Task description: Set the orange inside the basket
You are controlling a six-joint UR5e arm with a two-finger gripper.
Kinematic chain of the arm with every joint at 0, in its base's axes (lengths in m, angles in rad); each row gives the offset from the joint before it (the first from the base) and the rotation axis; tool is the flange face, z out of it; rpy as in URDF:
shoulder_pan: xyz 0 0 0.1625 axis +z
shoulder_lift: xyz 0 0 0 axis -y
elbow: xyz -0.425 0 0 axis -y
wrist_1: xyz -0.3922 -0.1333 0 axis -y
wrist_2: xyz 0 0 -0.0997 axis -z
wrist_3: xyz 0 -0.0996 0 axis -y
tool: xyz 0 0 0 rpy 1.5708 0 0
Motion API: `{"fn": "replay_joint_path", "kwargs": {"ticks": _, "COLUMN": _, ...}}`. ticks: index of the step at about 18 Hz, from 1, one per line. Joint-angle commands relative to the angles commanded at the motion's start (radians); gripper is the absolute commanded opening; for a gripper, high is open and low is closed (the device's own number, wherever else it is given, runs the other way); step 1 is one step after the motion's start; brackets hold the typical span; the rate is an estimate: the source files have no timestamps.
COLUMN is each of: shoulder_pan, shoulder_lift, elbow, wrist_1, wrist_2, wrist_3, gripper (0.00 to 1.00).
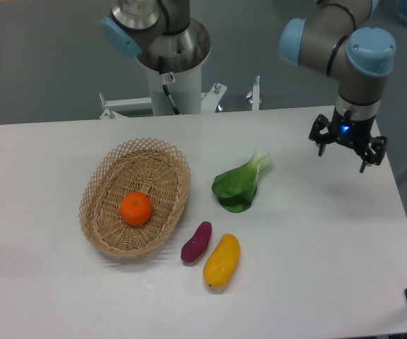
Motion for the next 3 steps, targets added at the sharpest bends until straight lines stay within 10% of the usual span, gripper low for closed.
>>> {"fn": "replay_joint_path", "kwargs": {"ticks": 3, "shoulder_pan": 0.0, "shoulder_lift": 0.0, "elbow": 0.0, "wrist_1": 0.002, "wrist_2": 0.0, "wrist_3": 0.0, "gripper": 1.0}}
